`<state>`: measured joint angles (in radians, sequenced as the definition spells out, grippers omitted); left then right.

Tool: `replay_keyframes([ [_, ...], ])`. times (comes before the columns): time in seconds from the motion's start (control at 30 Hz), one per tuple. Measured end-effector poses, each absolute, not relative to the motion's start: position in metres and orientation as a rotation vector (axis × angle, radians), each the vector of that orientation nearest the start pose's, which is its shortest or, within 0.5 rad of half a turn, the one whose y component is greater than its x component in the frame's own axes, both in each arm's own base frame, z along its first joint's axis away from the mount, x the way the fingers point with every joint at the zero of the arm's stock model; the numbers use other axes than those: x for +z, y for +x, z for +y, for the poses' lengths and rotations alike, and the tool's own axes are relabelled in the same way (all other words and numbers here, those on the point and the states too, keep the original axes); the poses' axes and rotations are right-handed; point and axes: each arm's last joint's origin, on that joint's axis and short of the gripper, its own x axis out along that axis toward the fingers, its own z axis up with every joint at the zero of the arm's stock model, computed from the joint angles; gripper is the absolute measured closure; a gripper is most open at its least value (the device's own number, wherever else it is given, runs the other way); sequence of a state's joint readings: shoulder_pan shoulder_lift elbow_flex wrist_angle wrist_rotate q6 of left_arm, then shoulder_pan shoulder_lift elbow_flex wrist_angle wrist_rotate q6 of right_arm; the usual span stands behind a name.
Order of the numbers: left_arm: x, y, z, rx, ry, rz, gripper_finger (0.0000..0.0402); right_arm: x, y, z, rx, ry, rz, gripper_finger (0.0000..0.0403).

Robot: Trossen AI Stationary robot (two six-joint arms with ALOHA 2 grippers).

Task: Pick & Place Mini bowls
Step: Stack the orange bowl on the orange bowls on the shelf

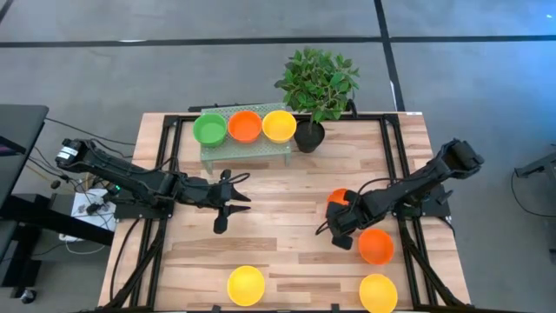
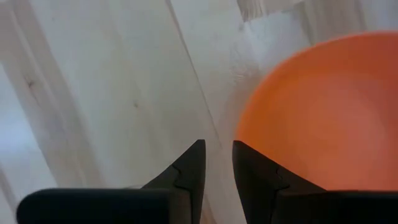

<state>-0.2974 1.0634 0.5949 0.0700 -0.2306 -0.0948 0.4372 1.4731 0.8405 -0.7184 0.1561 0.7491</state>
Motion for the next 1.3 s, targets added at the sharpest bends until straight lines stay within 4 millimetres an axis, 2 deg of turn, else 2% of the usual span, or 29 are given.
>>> replay_keyframes([
  [0.2,0.24,0.218,-0.06,-0.048,0.009,0.382,0.0295,0.192,0.227,0.098,-0.322,0.136,1.301,0.0327],
  [0.3,0.24,0.218,-0.06,-0.048,0.009,0.382,0.0295,0.19,0.223,0.096,-0.348,0.107,1.348,0.0327],
  [0.8,0.241,0.218,-0.06,-0.048,0.008,0.38,0.0295,0.184,0.229,0.1,-0.3,0.179,1.386,0.0327],
  [1.03,0.241,0.218,-0.06,-0.048,0.007,0.378,0.0295,0.167,0.233,0.098,-0.351,0.139,1.443,0.0329],
  [1.17,0.241,0.218,-0.06,-0.048,0.008,0.378,0.0295,0.159,0.237,0.098,-0.33,0.133,1.504,0.0359],
  [1.23,0.241,0.218,-0.06,-0.049,0.007,0.377,0.0295,0.161,0.241,0.1,-0.296,0.114,1.501,0.0388],
  [1.3,0.241,0.218,-0.06,-0.049,0.007,0.376,0.0295,0.165,0.244,0.101,-0.266,0.096,1.493,0.0395],
])
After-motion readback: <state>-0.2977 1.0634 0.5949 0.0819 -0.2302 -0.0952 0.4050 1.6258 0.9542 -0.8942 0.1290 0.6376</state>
